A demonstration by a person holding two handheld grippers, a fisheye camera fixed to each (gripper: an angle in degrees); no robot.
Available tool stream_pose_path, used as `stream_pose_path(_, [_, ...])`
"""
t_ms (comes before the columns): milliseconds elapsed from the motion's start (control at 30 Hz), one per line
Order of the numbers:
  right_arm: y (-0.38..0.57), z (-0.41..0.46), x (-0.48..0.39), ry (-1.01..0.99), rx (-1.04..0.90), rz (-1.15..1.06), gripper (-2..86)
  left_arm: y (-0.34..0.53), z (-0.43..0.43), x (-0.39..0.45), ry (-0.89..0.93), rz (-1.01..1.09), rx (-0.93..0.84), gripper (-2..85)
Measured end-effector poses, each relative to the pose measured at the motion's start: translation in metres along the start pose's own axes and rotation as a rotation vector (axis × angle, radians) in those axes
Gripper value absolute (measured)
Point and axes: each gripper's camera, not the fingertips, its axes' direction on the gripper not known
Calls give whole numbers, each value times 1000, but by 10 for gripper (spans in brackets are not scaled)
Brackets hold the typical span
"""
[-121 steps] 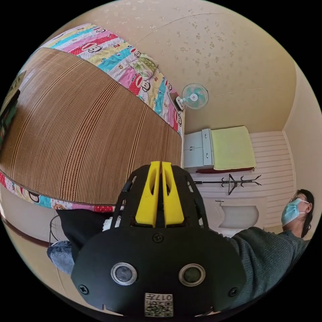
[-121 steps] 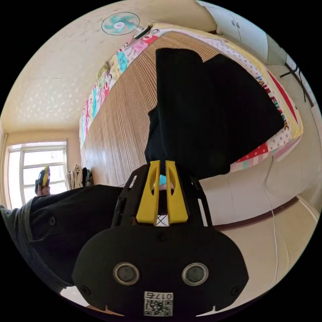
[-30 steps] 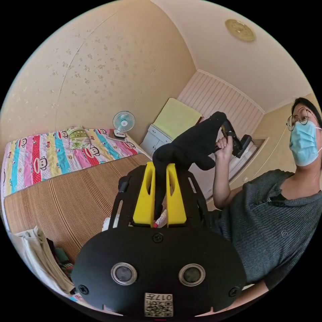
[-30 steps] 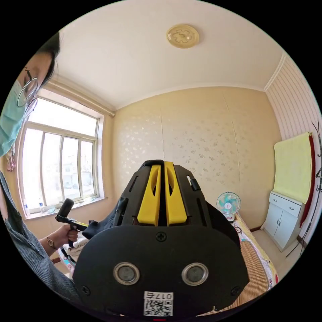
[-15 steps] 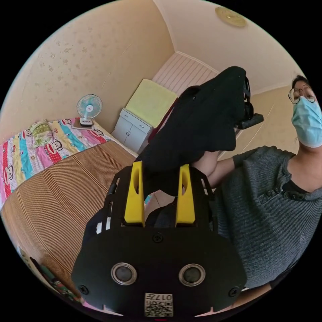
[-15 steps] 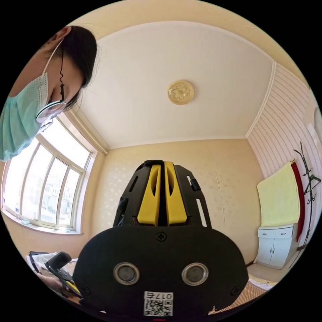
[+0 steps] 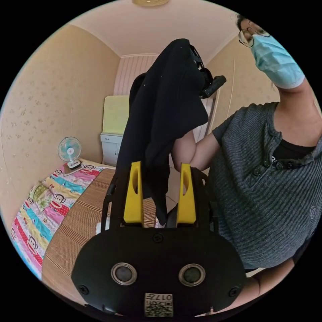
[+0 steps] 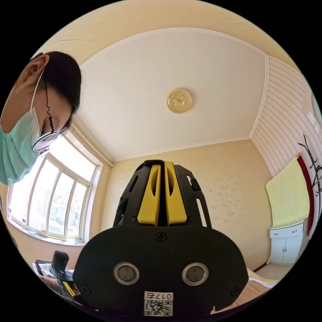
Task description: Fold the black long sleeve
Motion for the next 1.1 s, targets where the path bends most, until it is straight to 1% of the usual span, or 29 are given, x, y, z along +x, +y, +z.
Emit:
stream_pose_path(67, [0, 16, 0, 46, -27, 0, 30, -9, 6, -1, 45, 21, -39, 144])
stream_pose_path(133, [-1, 30, 0, 97, -45, -22, 31, -14, 16, -3, -12, -2, -85, 97])
stream_pose_path(200, [0, 46, 2, 152, -63, -64, 31, -15, 15, -8, -90, -2, -127, 31])
stream_pose_path(267, [-2, 70, 16, 206, -111, -70, 30, -13, -7, -15, -40, 17, -99, 21])
stream_pose_path(333, [-5, 85, 34, 196, -149, -22, 30, -6, -45, -31, -14, -26, 4, 14])
stream_pose_path(400, [-8, 99, 53, 153, -188, 16, 30, 6, -107, -58, -28, -140, 199, 9])
stream_pose_path(433, [-9, 110, 64, 118, -228, 13, 30, 10, -124, -64, -47, -178, 258, 8])
stream_pose_path(500, [-9, 128, 77, 17, -309, -38, 30, 21, -182, -80, -145, -286, 461, 4])
stream_pose_path(533, [-8, 142, 85, -107, -396, -122, 29, 21, -192, -81, -170, -294, 484, 4])
stream_pose_path(567, [-8, 151, 95, -239, -476, -188, 29, 17, -209, -82, -240, -303, 492, 3])
stream_pose_path(600, [-9, 152, 101, -290, -498, -205, 28, 12, -222, -80, -322, -296, 480, 3])
stream_pose_path(667, [-13, 154, 127, -499, -549, -235, 26, 3, -239, -77, -398, -236, 435, 3])
stream_pose_path(767, [-27, 157, 147, -635, -523, -251, 24, -12, -266, -78, -317, -101, 394, 3])
stream_pose_path(833, [-41, 172, 148, -613, -517, -257, 22, -23, -286, -79, -288, -48, 400, 4])
stream_pose_path(900, [-53, 203, 149, -545, -556, -243, 21, -44, -315, -90, -283, -28, 400, 6])
stream_pose_path(933, [-56, 233, 152, -507, -609, -224, 21, -50, -321, -97, -284, -37, 389, 6])
stream_pose_path(1000, [-47, 294, 161, -456, -746, -176, 21, -72, -338, -142, -295, -121, 311, 9])
stream_pose_path(1033, [-30, 343, 172, -424, -862, -132, 23, -76, -340, -158, -303, -146, 285, 10])
stream_pose_path(1067, [-1, 396, 185, -395, -1000, -90, 24, -79, -342, -196, -328, -209, 236, 13])
stream_pose_path(1100, [18, 424, 192, -381, -1078, -73, 24, -77, -341, -242, -354, -296, 187, 16])
